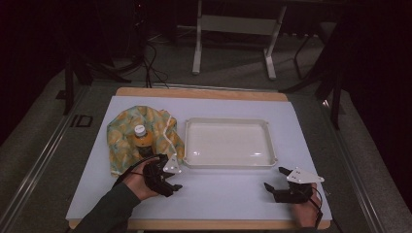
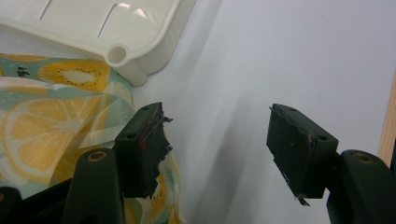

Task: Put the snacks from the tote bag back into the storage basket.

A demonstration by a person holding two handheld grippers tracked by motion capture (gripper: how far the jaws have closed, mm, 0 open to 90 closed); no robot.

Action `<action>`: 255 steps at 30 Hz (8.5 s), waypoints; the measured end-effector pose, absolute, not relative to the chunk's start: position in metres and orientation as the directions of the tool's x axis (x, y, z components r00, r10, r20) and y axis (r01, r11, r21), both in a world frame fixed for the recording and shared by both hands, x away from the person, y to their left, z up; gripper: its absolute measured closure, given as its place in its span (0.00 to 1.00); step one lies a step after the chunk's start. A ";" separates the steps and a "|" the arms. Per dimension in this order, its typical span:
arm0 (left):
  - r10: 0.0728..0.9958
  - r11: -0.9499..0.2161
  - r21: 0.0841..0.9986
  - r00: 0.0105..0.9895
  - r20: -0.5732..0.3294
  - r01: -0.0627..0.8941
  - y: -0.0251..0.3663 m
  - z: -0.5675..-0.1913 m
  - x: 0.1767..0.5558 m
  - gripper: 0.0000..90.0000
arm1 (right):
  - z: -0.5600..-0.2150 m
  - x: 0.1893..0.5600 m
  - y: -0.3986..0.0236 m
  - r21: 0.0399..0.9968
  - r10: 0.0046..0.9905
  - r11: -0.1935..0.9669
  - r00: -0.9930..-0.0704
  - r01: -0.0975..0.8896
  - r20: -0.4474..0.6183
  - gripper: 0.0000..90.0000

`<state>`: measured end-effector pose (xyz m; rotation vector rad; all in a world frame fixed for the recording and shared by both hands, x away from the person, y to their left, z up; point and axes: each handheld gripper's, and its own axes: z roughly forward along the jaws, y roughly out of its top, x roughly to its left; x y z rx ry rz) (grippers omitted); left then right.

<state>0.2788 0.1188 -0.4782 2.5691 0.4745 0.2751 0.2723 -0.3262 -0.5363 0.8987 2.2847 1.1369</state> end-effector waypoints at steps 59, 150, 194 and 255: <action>0.228 -0.935 0.301 0.969 0.098 0.189 0.115 -0.439 0.293 0.45 | -0.536 0.272 -0.326 0.816 0.708 0.458 -0.699 0.351 -0.097 0.18; 0.448 -0.870 0.290 0.885 0.128 0.399 0.181 -0.357 0.383 0.43 | -0.537 0.272 -0.325 0.813 0.702 0.471 -0.703 0.343 -0.110 0.18; 0.439 -0.889 0.199 0.892 0.110 0.413 0.192 -0.361 0.382 0.65 | -0.537 0.272 -0.323 0.803 0.705 0.481 -0.700 0.352 -0.116 0.18; 0.383 -0.922 0.113 0.913 0.144 0.369 0.172 -0.302 0.371 0.65 | -0.537 0.272 -0.323 0.804 0.705 0.481 -0.700 0.351 -0.116 0.18</action>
